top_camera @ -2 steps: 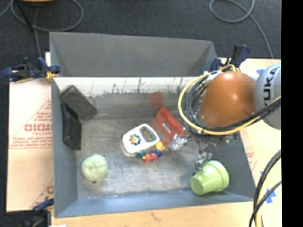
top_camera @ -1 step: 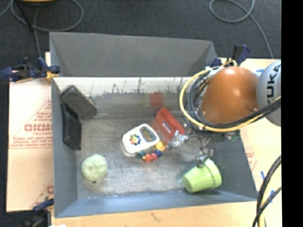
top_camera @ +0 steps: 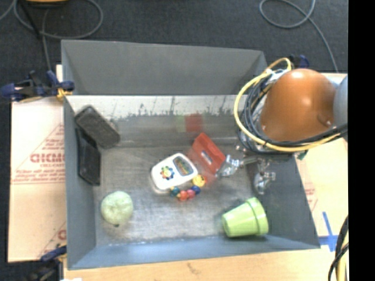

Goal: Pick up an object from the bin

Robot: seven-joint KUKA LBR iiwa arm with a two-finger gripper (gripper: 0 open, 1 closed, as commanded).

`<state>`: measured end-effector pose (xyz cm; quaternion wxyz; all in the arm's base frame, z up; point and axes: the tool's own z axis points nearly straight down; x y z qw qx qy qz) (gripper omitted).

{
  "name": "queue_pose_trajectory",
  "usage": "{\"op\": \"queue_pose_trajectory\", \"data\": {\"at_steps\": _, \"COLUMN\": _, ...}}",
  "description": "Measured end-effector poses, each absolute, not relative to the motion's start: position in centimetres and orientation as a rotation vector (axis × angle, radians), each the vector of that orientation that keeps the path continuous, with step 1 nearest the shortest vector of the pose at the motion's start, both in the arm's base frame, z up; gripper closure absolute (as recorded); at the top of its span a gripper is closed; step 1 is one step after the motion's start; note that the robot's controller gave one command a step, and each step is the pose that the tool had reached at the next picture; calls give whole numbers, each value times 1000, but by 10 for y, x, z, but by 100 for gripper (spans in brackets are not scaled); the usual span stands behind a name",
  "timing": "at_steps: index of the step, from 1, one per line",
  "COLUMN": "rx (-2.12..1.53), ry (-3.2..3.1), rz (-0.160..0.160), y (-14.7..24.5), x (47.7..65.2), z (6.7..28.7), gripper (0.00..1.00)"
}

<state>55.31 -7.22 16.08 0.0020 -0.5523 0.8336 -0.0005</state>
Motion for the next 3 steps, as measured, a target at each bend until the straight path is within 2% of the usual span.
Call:
{"op": "queue_pose_trajectory", "data": {"at_steps": 1, "rx": -1473, "ry": 2766, "rz": -8, "y": -63, "x": 551, "z": 74, "gripper": 100}}
{"op": "queue_pose_trajectory", "data": {"at_steps": 2, "rx": -1471, "ry": 2766, "rz": -8, "y": -63, "x": 551, "z": 74, "gripper": 100}}
{"op": "queue_pose_trajectory", "data": {"at_steps": 3, "rx": -1537, "ry": 2724, "rz": -7, "y": -74, "x": 543, "z": 74, "gripper": 100}}
